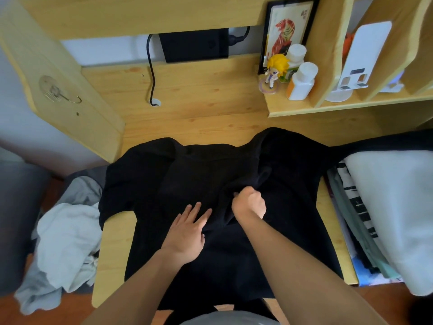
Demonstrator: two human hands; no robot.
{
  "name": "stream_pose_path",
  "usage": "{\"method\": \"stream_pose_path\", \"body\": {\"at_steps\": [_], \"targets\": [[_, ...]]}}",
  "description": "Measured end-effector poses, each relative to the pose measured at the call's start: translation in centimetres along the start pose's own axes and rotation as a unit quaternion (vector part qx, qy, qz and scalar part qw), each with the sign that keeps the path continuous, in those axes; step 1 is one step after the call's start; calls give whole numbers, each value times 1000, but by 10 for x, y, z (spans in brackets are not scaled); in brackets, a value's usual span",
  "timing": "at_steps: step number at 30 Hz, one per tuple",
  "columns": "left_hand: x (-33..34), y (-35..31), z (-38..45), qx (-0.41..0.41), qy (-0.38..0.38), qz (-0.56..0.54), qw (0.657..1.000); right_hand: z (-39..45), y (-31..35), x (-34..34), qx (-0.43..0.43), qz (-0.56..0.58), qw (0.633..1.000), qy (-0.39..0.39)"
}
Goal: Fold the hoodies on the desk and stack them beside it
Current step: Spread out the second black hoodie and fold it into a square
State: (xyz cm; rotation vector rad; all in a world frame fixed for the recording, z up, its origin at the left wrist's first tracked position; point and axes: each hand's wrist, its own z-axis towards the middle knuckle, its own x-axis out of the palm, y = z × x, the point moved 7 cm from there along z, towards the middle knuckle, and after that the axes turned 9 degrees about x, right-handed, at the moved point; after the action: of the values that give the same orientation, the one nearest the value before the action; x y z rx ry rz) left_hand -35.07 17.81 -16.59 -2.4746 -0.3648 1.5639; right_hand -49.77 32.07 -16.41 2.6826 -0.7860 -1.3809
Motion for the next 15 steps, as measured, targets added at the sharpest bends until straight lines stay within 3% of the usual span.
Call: {"method": "stream_pose_path", "body": {"at_steps": [4, 6, 10, 11, 13, 15], "targets": [[-1, 0, -1, -6, 21, -14, 1000, 2, -25, -21, 7, 228, 973, 19], [-6, -3, -1, -1, 22, -12, 1000, -4, -62, -33, -2, 296, 955, -11], [-18, -31, -14, 91, -8, -20, 996, -7, -138, -47, 181, 327, 924, -88], [-19, -38, -18, 122, -15, -23, 992, -9, -135, -55, 174, 334, 920, -111], [-16, -44, -22, 154, -36, -4, 987, -24, -91, -75, 3, 298, 938, -178], [-14, -37, -16, 136, -73, 37, 987, -61, -30, -79, -247, 207, 920, -222]]}}
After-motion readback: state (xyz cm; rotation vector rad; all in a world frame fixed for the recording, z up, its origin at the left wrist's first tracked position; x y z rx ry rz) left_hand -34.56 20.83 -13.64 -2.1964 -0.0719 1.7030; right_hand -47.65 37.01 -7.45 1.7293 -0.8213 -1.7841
